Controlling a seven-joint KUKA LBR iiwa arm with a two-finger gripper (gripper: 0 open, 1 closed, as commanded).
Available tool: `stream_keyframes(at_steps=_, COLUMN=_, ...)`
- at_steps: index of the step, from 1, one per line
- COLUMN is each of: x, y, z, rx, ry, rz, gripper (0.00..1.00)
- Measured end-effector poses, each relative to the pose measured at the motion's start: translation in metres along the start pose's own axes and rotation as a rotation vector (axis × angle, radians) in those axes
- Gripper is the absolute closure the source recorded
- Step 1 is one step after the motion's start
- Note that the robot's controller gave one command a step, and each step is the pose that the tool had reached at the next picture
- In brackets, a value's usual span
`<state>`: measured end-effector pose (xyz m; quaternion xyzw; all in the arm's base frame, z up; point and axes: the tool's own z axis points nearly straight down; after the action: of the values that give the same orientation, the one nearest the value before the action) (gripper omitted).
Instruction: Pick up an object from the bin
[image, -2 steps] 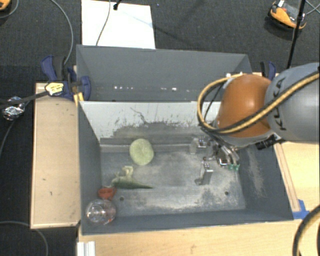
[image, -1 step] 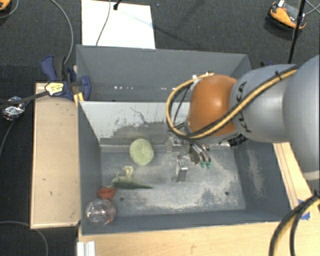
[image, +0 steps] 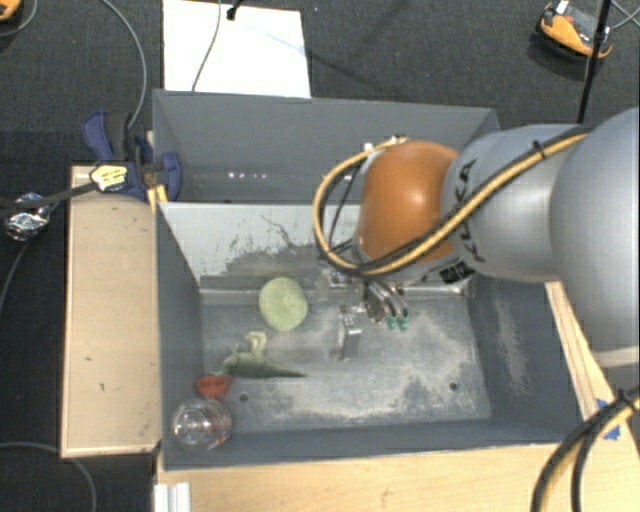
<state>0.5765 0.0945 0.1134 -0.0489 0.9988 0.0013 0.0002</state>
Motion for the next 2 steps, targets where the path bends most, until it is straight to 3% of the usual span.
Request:
stream_keyframes(at_steps=1, x=-0.013, y=0.027, z=-0.004, rx=0.001, ry=-0.009, rz=0.08, gripper=0.0)
stream_keyframes(at_steps=2, x=-0.019, y=0.049, z=0.039, rx=-0.001, ry=-0.006, rz=0.043, gripper=0.0)
